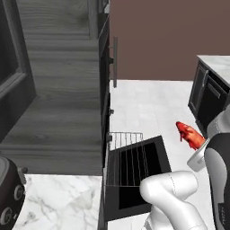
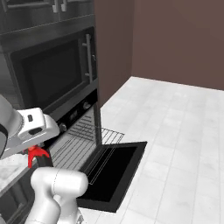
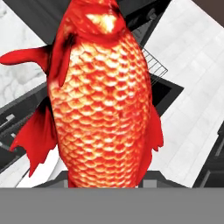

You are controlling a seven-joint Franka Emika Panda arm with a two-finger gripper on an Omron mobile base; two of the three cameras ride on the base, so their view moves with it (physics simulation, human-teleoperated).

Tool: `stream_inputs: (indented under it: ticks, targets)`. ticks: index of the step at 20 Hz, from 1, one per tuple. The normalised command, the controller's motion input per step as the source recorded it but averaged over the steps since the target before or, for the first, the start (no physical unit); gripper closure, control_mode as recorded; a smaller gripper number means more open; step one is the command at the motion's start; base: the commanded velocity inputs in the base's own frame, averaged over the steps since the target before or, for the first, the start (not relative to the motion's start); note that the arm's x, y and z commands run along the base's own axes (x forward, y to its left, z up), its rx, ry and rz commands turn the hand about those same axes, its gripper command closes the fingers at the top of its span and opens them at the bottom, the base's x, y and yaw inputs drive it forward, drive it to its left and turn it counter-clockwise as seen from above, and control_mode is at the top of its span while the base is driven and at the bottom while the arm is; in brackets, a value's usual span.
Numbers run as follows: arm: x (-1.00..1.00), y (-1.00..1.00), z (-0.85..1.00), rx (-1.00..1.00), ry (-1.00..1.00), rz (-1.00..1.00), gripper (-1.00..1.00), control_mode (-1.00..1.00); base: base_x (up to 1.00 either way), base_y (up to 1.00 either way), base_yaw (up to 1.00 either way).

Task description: Place the fish on the rack of the oven, and slide the rack back inside. Close the oven door.

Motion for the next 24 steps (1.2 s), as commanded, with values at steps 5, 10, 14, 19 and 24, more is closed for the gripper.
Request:
stream_inputs:
  ticks: [5,10,14,19,24]
  targets:
    - [0.0,0.0,0.0,0.0,0.0,0.0,1.0,1.0,0.15,-0.11,0.0]
    - [0.0,0.0,0.0,0.0,0.0,0.0,1.0,1.0,0.14,-0.25,0.0]
    - [0.0,0.0,0.0,0.0,0.0,0.0,1.0,1.0,0.47,-0.12,0.0]
    - [0.0,0.0,0.0,0.0,0.0,0.0,1.0,1.0,0.39,-0.24,0.0]
    - [0.0,0.0,0.0,0.0,0.0,0.0,1.0,1.0,0.07,-0.05,0.0]
